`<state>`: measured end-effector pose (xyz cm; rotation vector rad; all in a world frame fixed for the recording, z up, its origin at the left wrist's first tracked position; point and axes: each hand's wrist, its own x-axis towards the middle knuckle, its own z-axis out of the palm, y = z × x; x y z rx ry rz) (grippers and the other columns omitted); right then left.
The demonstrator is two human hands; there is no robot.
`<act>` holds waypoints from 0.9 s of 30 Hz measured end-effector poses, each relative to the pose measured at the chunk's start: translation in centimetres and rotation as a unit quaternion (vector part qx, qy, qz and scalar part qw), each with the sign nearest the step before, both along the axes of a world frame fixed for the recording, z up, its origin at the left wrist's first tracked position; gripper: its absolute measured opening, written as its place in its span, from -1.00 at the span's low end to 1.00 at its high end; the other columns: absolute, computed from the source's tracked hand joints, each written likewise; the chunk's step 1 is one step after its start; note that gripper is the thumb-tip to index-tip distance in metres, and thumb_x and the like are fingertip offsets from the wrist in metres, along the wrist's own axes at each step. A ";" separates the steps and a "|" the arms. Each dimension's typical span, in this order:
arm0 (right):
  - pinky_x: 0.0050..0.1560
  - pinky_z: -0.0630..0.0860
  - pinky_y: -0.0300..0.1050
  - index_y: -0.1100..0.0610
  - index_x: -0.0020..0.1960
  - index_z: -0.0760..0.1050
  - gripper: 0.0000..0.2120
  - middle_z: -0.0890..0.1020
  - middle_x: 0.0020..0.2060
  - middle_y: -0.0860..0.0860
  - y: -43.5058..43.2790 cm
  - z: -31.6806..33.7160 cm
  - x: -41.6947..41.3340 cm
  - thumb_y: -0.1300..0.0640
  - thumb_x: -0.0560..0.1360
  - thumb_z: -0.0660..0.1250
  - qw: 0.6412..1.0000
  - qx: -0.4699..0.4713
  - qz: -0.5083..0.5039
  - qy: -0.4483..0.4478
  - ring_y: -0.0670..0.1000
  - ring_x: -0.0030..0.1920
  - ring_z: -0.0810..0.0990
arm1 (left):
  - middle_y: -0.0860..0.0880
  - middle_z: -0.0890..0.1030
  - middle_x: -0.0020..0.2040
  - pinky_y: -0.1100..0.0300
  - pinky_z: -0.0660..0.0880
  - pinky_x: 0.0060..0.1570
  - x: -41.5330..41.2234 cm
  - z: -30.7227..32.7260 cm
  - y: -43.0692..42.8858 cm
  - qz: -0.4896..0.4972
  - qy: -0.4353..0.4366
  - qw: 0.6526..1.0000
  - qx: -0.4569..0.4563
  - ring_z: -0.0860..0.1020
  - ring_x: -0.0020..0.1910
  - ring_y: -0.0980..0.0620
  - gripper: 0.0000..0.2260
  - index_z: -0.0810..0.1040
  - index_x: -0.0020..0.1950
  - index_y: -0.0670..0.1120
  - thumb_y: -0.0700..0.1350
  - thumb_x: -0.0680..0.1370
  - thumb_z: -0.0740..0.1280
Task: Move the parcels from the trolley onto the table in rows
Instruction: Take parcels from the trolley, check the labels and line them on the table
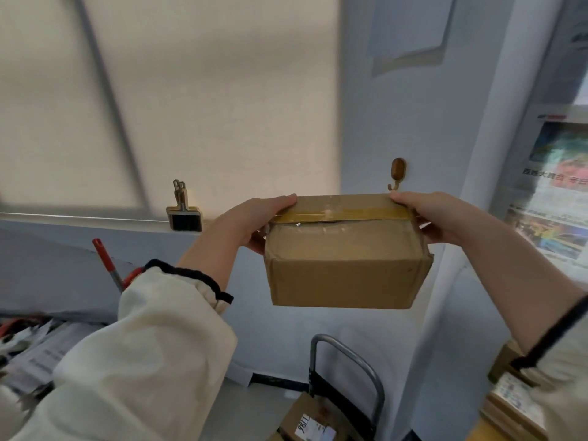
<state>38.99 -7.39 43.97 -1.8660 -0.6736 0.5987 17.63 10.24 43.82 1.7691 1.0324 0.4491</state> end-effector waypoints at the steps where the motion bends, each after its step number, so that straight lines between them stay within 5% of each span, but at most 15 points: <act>1: -0.44 0.50 -0.18 0.13 -0.13 0.54 -0.69 0.57 -0.22 0.09 -0.2 0.0 -0.1 -0.14 0.45 0.33 1.000 0.016 -0.003 -0.001 0.05 -0.31 0.59 | -0.11 0.52 -0.24 0.17 0.53 -0.49 0.0 0.1 -0.1 -0.003 -0.018 1.000 0.009 0.60 -0.42 -0.04 -0.53 0.58 -0.04 -0.12 0.29 0.41 0.35; 3: -0.50 0.50 -0.23 0.11 -0.12 0.54 -0.75 0.58 -0.19 0.06 -0.8 0.0 -0.2 -0.09 0.48 0.31 0.998 0.059 -0.012 -0.008 0.03 -0.30 0.61 | -0.11 0.60 -0.24 0.21 0.52 -0.49 0.1 -0.1 -0.2 -0.014 -0.069 0.996 0.052 0.61 -0.39 -0.02 -0.54 0.61 -0.07 -0.15 0.26 0.42 0.35; 8: -0.19 0.51 -0.17 -0.03 -0.10 0.54 -0.96 0.58 -0.10 -0.03 -2.7 -1.5 -0.7 0.07 0.49 0.31 0.973 0.219 -0.075 -0.015 -0.03 -0.07 0.55 | 0.25 0.65 -0.06 0.25 0.57 -0.28 0.5 -2.4 -1.7 -0.078 -0.258 0.957 0.105 0.60 -0.13 0.30 -0.91 0.61 -0.06 0.29 0.16 0.46 0.36; 12: -0.01 0.51 -0.22 0.04 0.13 0.50 -0.68 0.59 0.01 -0.04 -4.6 -4.9 -1.8 0.35 0.47 0.27 0.956 0.269 -0.093 -0.074 -0.13 -0.04 0.59 | 0.05 0.69 -0.10 0.17 0.56 -0.30 1.7 -5.8 -2.9 -0.019 -0.369 0.929 -0.017 0.65 -0.11 0.06 -0.93 0.59 -0.04 0.00 -0.11 0.49 0.40; 15: -0.21 0.48 -0.47 0.10 0.15 0.44 -0.62 0.56 -0.03 -0.10 -6.0 -8.1 -2.9 0.46 0.44 0.25 0.957 0.258 -0.112 -0.078 -0.28 -0.15 0.59 | 0.05 0.69 -0.13 0.23 0.56 -0.30 2.7 -9.1 -3.9 -0.019 -0.365 0.930 -0.037 0.66 -0.10 0.08 -0.83 0.51 -0.05 -0.08 -0.31 0.46 0.39; 18: -0.27 0.45 -0.52 0.08 0.12 0.43 -0.64 0.54 -0.05 -0.16 -8.0 -11.2 -3.4 0.45 0.45 0.27 0.960 0.231 -0.151 -0.052 -0.30 -0.16 0.56 | 0.02 0.69 -0.15 0.25 0.56 -0.31 3.7 -11.7 -4.9 -0.049 -0.345 0.935 -0.058 0.66 -0.12 0.07 -0.83 0.49 -0.06 -0.13 -0.36 0.46 0.37; 23: -0.20 0.47 -0.38 -0.13 0.05 0.42 -0.62 0.53 -0.01 -0.27 -13.2 -15.9 -3.6 0.33 0.46 0.34 0.957 0.181 -0.227 -0.012 -0.29 -0.04 0.52 | -0.01 0.70 -0.14 0.24 0.58 -0.27 6.9 -15.5 -7.7 -0.105 -0.276 0.951 -0.091 0.67 -0.13 0.01 -0.84 0.51 -0.04 -0.13 -0.32 0.45 0.40; 27: -0.23 0.50 -0.35 -0.12 0.06 0.42 -0.66 0.56 0.01 -0.20 -19.6 -19.7 -4.1 0.29 0.47 0.34 0.946 0.130 -0.296 0.023 -0.21 0.01 0.54 | -0.07 0.67 -0.06 0.08 0.60 -0.09 10.3 -19.2 -12.3 -0.163 -0.182 0.965 -0.100 0.65 -0.09 -0.03 -0.84 0.52 -0.02 -0.09 -0.26 0.47 0.41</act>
